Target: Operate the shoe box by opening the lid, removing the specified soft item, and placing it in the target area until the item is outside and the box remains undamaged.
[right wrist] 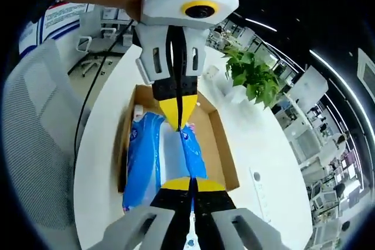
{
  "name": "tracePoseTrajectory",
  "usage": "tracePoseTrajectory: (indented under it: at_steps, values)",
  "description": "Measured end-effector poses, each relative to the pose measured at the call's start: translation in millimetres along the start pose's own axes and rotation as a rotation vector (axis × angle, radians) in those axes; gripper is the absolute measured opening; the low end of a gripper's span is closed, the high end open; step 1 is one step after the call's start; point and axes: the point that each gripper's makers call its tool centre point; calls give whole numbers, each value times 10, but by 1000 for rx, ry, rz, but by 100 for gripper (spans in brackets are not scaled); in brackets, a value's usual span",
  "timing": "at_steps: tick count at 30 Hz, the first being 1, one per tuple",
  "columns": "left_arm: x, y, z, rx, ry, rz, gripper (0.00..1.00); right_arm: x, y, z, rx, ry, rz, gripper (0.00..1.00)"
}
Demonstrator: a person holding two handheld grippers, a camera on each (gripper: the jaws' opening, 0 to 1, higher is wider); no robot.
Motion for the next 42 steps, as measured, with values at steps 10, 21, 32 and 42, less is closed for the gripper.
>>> tracePoseTrajectory:
  at_steps: [10, 21, 32, 42]
  values:
    - [-149, -286, -112, -7, -11, 10, 0, -31, 151, 309, -13, 5, -17, 0]
    - [-331, -519, -296, -36, 4, 14, 0, -64, 385, 564, 21, 44, -21, 0]
    - [-490, -688, -551, -28, 70, -61, 0, -17, 692, 730, 56, 79, -36, 0]
    - [-562, -869, -828, -33, 106, -86, 0, -115, 996, 875, 88, 86, -30, 0]
Point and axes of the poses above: the point that each gripper's makers call its tool centre point, and the gripper's own axes: z roughly backward along the fingers, x roughly to its left, y roughly out of its underside, and after that the axes turned 6 degrees about -x, right-handed
